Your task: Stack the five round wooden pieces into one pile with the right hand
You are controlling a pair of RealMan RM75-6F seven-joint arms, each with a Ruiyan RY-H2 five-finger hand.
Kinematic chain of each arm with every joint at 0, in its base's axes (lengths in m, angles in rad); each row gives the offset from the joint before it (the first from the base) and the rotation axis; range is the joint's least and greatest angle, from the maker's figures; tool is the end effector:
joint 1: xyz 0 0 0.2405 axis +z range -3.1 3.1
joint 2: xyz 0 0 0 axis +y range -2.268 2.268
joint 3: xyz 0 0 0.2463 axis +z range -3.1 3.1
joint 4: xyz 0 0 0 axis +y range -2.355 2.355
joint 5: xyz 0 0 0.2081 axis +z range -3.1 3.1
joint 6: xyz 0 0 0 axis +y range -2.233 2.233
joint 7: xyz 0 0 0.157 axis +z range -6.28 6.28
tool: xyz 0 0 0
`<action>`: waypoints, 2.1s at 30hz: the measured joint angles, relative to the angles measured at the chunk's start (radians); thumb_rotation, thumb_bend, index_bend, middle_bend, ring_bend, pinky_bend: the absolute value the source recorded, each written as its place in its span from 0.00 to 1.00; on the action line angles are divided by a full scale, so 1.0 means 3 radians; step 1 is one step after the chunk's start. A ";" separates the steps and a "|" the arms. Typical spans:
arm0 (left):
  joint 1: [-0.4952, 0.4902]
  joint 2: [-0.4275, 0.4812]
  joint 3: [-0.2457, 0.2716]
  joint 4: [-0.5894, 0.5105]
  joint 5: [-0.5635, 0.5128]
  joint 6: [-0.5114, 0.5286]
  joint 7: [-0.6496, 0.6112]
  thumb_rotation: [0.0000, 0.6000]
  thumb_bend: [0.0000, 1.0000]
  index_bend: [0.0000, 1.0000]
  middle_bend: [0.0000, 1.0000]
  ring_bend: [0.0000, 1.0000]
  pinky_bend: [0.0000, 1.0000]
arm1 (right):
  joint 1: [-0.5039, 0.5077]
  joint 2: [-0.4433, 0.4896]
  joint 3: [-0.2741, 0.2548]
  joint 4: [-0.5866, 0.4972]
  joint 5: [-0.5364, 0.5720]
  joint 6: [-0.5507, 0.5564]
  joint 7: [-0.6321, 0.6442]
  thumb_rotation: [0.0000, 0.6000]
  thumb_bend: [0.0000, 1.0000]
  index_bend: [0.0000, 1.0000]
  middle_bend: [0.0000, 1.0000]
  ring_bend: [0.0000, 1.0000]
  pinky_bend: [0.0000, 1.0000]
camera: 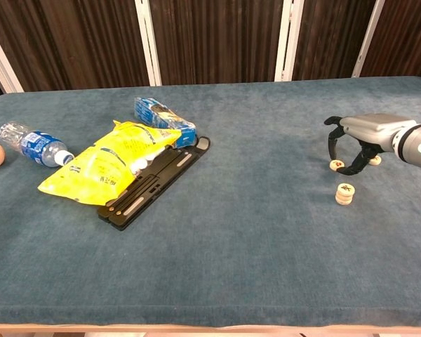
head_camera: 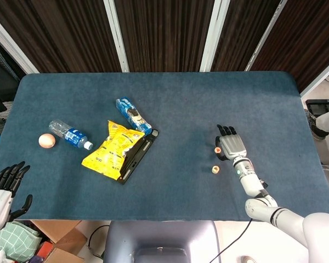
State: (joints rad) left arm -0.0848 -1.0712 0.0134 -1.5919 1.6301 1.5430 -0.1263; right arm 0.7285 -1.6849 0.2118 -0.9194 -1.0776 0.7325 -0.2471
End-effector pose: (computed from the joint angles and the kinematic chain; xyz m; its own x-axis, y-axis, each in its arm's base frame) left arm -0.2926 0.1792 0.1638 0.3490 0.0187 0.9369 0.9297 -0.1326 -0.3437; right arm -0.2485 -0.4071 -0.0168 0.5605 -0.3169 0.7651 -0.8261 -0.1482 0.5437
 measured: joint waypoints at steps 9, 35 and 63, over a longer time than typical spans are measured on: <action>-0.0001 0.0001 -0.0002 -0.0001 -0.0001 -0.0003 -0.0001 1.00 0.48 0.00 0.00 0.02 0.09 | 0.0021 -0.0033 -0.0010 0.0047 0.0024 -0.0026 0.0003 1.00 0.45 0.60 0.00 0.00 0.00; 0.0005 0.0003 0.0001 0.0005 0.0040 0.0039 -0.0065 1.00 0.48 0.00 0.00 0.02 0.09 | -0.0347 0.0796 -0.0269 -0.1439 -0.0601 0.0562 0.0375 1.00 0.46 0.62 0.00 0.00 0.00; 0.0016 0.0011 0.0003 -0.0011 0.0021 0.0036 -0.0044 1.00 0.48 0.00 0.00 0.02 0.09 | -0.0478 0.0651 -0.0480 -0.1222 -0.0813 0.0667 0.0317 1.00 0.46 0.56 0.00 0.00 0.00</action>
State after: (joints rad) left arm -0.0801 -1.0679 0.0143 -1.5952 1.6365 1.5537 -0.1394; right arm 0.5850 -1.4895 0.0677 -1.2861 -1.3216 0.9327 -0.1519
